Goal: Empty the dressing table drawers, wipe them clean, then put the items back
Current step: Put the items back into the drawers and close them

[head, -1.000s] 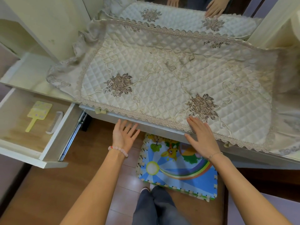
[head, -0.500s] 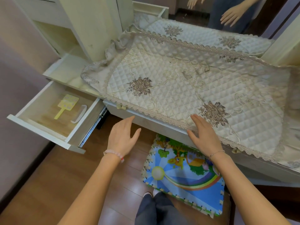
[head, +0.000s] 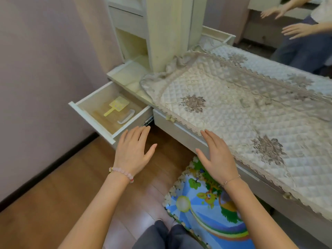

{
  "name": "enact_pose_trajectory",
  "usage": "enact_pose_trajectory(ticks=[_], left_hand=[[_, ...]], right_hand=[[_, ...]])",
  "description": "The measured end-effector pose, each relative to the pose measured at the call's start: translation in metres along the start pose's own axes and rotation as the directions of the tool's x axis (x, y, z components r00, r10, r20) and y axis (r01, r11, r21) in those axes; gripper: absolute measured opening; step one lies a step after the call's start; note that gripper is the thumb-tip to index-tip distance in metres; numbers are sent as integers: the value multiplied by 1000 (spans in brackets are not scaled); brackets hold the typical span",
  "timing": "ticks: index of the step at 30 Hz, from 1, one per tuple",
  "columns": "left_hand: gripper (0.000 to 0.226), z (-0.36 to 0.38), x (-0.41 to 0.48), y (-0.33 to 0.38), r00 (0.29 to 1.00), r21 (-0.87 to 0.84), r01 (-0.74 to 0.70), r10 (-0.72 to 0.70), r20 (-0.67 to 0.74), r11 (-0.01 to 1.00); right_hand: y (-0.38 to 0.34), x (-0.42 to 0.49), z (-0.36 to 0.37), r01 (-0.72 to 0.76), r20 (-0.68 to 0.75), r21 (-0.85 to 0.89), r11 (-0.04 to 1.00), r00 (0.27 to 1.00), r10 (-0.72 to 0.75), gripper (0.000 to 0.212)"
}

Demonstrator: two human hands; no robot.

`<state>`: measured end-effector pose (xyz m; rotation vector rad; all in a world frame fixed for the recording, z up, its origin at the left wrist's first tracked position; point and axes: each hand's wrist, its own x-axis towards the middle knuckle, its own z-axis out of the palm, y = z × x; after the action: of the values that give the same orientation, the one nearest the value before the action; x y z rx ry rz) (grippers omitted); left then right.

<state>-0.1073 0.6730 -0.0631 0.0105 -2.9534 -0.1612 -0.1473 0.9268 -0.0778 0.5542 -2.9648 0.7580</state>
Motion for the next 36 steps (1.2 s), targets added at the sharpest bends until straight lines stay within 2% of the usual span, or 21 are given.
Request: enact_pose_trajectory(ticks=[7, 11, 18, 25, 36], left_hand=[[57, -20, -29, -57, 991, 34, 119, -116, -73, 992], [57, -21, -29, -96, 988, 52, 140, -136, -69, 989], [55, -26, -11, -186, 993, 48, 78, -73, -88, 996], [53, -36, 18, -276, 994, 45, -49, 53, -97, 998], [53, -23, 78, -339, 982, -3, -164, 163, -91, 987]], right_hand=[[-55, 25, 26, 138, 58, -49, 989, 989, -135, 56], [-91, 43, 43, 154, 73, -46, 987, 986, -150, 55], [-170, 81, 86, 93, 85, -31, 995, 992, -90, 55], [-236, 109, 125, -12, -34, -23, 1000, 999, 11, 54], [-272, 155, 161, -129, -58, -39, 991, 990, 127, 55]])
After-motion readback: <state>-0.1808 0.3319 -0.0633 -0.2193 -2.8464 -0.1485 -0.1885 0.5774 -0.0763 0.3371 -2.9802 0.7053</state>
